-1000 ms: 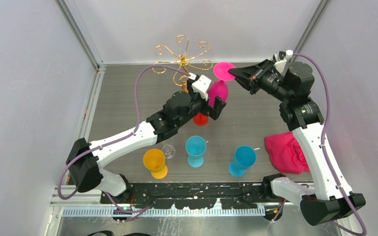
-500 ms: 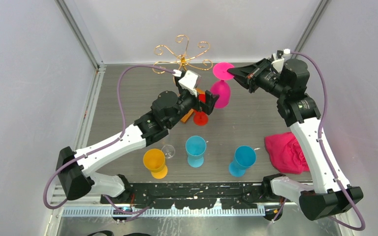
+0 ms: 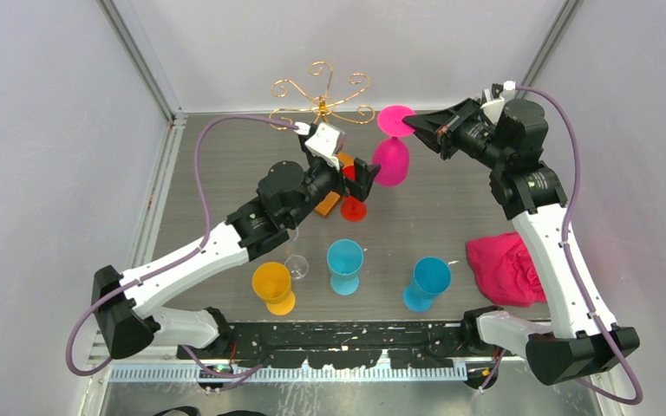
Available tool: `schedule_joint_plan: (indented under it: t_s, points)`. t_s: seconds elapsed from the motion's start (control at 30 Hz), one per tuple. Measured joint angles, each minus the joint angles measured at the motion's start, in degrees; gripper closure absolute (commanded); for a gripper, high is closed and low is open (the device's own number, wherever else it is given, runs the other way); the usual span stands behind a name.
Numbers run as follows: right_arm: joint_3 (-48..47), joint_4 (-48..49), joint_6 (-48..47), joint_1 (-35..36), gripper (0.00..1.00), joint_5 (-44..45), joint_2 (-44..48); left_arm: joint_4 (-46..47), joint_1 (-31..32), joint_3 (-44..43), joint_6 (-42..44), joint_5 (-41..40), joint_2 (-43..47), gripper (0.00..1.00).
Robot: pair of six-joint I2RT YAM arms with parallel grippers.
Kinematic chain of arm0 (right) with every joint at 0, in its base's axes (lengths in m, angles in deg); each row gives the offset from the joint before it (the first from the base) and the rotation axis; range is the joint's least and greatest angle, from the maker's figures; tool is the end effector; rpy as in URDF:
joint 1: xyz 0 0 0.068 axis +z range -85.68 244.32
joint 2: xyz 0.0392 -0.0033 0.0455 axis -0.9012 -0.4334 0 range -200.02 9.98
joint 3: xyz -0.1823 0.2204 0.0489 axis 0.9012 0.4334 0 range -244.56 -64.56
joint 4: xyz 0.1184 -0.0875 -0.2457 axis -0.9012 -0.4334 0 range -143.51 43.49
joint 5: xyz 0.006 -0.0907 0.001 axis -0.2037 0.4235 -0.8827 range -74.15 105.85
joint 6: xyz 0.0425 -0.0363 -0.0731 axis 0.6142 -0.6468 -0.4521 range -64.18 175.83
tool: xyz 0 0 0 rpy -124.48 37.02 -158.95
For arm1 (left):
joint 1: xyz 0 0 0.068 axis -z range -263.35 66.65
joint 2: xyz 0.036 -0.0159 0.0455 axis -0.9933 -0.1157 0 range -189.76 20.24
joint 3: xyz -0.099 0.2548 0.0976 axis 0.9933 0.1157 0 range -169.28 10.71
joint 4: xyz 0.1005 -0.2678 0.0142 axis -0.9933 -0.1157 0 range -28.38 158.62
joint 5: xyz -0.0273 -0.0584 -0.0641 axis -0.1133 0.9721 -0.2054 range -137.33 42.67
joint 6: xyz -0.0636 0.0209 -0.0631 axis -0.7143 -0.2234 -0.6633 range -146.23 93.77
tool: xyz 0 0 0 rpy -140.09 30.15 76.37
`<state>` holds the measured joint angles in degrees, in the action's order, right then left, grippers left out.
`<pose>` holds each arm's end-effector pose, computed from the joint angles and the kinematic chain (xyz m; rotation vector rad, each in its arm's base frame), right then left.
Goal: Place the wine glass upside down on the wine glass rack
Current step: Turn the wine glass upside down at the wine rack.
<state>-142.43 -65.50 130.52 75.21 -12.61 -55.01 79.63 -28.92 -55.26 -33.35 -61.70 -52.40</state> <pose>0.2851 0.0950 0.4724 0.6253 1.8095 1.4868 0.2296 -0.2858 0.4224 0.4211 1.4762 -0.6750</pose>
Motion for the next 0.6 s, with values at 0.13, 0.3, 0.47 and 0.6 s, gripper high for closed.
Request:
schedule_joint_plan:
  t_s: [0.13, 0.3, 0.47, 0.6]
  points:
    - [-0.8, 0.0, -0.5, -0.3, 0.99, 0.2, -1.1, -1.6, 0.3, -0.1, 0.0, -0.3, 1.8, 0.00]
    - [-1.9, 0.0, -0.9, -1.2, 0.99, 0.4, -3.5, -5.0, 0.7, -1.3, 0.0, -1.1, 3.4, 0.00]
    - [-3.6, 0.2, -1.1, -3.0, 0.99, 0.4, -6.8, -9.4, 1.0, -3.4, 0.0, -2.4, 5.2, 0.00]
    - [-5.5, 1.1, -1.1, -4.0, 0.99, 0.4, -10.0, -12.7, 1.1, -5.3, 0.1, -4.4, 7.2, 0.00]
